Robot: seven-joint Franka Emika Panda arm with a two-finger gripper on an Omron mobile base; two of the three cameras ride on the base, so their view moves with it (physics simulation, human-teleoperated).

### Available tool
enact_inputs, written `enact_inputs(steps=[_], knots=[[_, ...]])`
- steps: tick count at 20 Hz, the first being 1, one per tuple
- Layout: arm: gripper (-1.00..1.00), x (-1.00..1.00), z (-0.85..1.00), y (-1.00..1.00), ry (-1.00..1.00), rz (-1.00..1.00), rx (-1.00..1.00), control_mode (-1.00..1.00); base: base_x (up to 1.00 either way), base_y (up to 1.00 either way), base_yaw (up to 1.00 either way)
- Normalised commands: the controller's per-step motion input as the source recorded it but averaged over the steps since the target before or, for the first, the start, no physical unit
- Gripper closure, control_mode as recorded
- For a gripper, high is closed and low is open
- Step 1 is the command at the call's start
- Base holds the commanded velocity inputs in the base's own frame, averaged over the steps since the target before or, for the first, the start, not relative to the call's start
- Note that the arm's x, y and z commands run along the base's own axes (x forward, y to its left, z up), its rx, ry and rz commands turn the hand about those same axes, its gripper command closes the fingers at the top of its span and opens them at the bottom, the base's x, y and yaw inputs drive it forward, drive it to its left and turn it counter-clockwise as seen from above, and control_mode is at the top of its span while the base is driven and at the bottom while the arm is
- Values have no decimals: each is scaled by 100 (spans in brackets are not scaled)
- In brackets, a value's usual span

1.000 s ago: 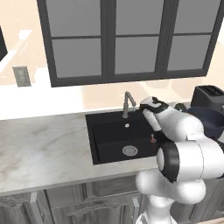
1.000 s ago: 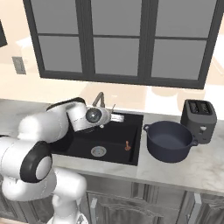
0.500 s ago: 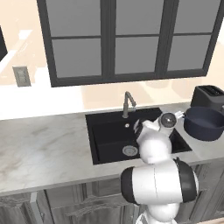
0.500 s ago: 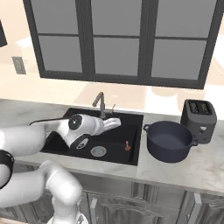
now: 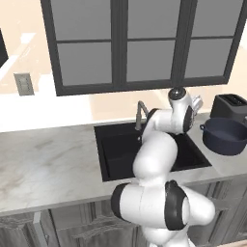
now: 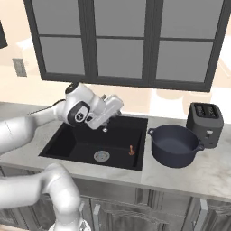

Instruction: Dump the mushroom from the pot into the sink. Then turn on the water and wash the mushroom. Then turn off the water and put the mushroom back in the pot.

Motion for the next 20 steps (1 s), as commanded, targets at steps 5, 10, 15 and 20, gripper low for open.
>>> enact_inputs(steps=[5, 10, 15, 20], knots=[[-100, 0, 4, 2, 7, 3, 0, -100, 0, 0, 0], [-100, 0, -25, 0, -6, 0, 6, -100, 0, 0, 0], [-100, -8, -34, 5, -10, 0, 11, -100, 0, 0, 0], [-100, -6, -15, 22, -3, -2, 8, -100, 0, 0, 0]])
